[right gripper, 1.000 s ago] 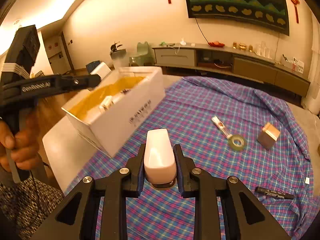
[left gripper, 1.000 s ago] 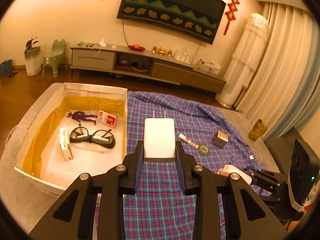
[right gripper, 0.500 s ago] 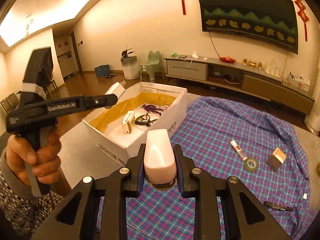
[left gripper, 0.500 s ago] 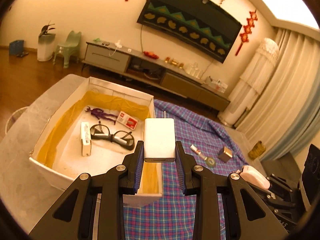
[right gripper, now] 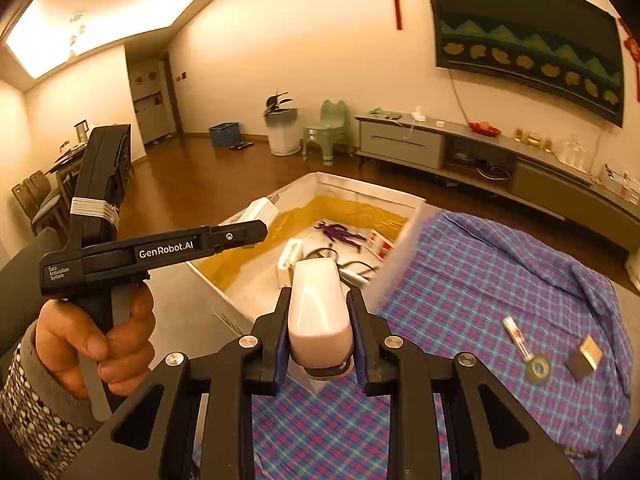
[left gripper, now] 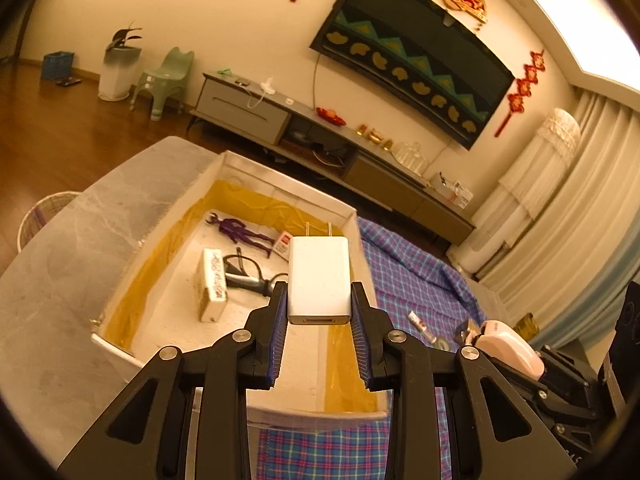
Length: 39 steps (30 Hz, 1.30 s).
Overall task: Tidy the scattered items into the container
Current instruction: 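Carry the charger and stapler in both grippers over the white box, then lower both grippers into the box and open them, dropping charger and stapler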
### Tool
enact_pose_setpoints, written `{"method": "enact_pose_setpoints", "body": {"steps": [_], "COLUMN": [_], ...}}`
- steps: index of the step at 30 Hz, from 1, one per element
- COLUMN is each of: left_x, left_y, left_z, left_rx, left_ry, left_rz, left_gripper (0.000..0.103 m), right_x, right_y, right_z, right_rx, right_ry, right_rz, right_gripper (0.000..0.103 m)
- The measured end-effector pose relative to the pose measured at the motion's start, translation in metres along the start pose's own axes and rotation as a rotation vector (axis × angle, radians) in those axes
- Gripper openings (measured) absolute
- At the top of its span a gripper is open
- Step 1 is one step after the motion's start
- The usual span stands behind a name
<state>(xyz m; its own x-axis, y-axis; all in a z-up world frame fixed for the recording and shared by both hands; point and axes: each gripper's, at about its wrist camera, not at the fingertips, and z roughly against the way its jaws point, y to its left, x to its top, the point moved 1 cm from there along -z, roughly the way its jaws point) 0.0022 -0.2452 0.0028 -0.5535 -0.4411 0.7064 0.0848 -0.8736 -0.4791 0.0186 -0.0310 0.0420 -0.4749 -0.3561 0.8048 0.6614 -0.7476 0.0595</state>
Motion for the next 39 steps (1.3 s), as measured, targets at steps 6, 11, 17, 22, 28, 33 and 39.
{"method": "enact_pose_setpoints", "body": {"steps": [6, 11, 17, 22, 28, 33, 39], "left_x": [0.009, 0.010, -0.004, -0.010, -0.012, -0.014, -0.019], "left_y": [0.017, 0.018, 0.003, -0.002, 0.010, 0.015, 0.017], "left_z": [0.005, -0.002, -0.027, -0.040, -0.053, -0.063, -0.073], "left_rx": [0.021, 0.037, 0.036, 0.053, 0.103, 0.120, 0.144], "left_ry": [-0.024, -0.005, 0.093, 0.132, 0.175, 0.213, 0.247], "left_rz": [0.048, 0.032, -0.031, -0.049, -0.043, -0.042, -0.055], "left_gripper": [0.030, 0.031, 0.031, 0.031, 0.031, 0.031, 0.031], "right_x": [0.016, 0.026, 0.037, 0.042, 0.042, 0.041, 0.038], "right_y": [0.007, 0.006, -0.004, -0.009, -0.013, -0.016, -0.021], "right_z": [-0.020, -0.036, -0.058, -0.081, -0.107, -0.129, -0.152], "right_rx": [0.013, 0.027, 0.041, 0.046, 0.040, 0.049, 0.067], "right_ry": [0.011, 0.037, 0.073, 0.125, 0.198, 0.269, 0.351], "right_rz": [0.036, 0.041, 0.033, 0.030, 0.056, 0.065, 0.060], "right_gripper": [0.027, 0.027, 0.027, 0.027, 0.027, 0.027, 0.027]}}
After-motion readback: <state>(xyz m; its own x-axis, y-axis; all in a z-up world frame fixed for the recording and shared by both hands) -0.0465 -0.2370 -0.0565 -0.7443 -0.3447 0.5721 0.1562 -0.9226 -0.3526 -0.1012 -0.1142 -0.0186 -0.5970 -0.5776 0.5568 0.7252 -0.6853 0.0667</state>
